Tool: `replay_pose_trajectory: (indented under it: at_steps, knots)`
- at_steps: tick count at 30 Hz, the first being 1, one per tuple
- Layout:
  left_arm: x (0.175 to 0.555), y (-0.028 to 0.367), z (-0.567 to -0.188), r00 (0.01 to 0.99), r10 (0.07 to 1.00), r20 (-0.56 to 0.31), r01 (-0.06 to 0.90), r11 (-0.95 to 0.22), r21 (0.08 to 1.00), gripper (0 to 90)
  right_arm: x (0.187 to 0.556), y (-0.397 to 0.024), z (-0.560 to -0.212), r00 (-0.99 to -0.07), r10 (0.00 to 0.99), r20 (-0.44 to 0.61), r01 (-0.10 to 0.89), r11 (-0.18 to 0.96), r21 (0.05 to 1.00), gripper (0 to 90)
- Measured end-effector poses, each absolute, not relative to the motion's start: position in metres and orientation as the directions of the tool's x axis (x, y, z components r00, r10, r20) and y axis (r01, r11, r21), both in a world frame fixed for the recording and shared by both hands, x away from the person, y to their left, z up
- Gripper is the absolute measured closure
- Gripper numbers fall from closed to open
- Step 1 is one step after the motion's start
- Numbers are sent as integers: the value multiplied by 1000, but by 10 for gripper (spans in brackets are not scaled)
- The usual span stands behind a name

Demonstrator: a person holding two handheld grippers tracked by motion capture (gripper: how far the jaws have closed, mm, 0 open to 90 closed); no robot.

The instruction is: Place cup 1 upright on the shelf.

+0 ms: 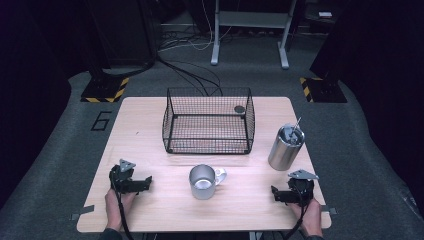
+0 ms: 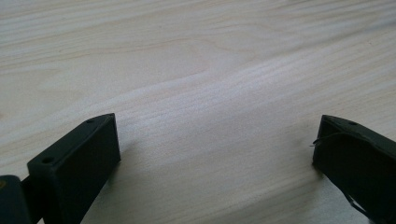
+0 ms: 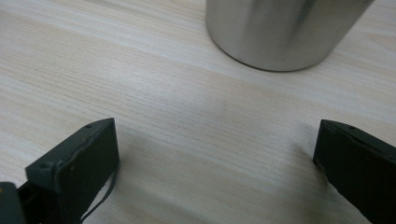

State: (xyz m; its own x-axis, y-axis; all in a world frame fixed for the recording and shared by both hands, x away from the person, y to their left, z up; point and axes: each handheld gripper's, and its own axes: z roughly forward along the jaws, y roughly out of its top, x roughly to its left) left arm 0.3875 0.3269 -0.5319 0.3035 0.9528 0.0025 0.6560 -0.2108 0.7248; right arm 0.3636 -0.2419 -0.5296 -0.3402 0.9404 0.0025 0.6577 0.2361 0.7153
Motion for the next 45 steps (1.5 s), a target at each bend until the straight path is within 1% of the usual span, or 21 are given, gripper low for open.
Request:
replay_pose_trajectory:
  at_steps: [6,12,13,15,16,19,23,30,33,40,45]
  knots:
    - [387,326,-532,297,955,0,657,-204,726,3,363,-244,-528,-292,956,-2,677,208,706,7]
    - [387,326,-532,288,958,1,656,-198,728,3,366,-247,-518,-297,954,29,685,192,703,27]
    - [387,326,-532,288,958,1,656,-198,728,3,366,-247,-516,-291,956,46,687,175,705,28]
    - [387,326,-532,284,959,6,657,-199,728,3,368,-250,-511,-301,952,49,682,180,709,23]
    - [387,325,-532,281,960,5,657,-196,728,3,368,-250,-507,-290,955,66,685,159,711,21]
    - [387,325,-532,281,960,6,656,-197,728,3,369,-252,-501,-294,953,74,677,153,719,16]
    - [387,326,-532,283,959,4,660,-198,725,3,373,-257,-484,-299,947,118,678,124,725,0]
    - [387,325,-532,276,961,6,658,-193,728,3,379,-261,-462,-294,947,127,658,105,745,0]
    - [387,326,-532,275,961,5,661,-193,725,3,382,-264,-454,-298,943,147,654,89,751,0]
    - [387,326,-532,277,961,10,662,-198,722,4,390,-265,-434,-311,940,139,635,96,766,0]
    - [387,326,-532,276,961,11,663,-198,722,4,398,-264,-421,-310,944,115,619,108,778,0]
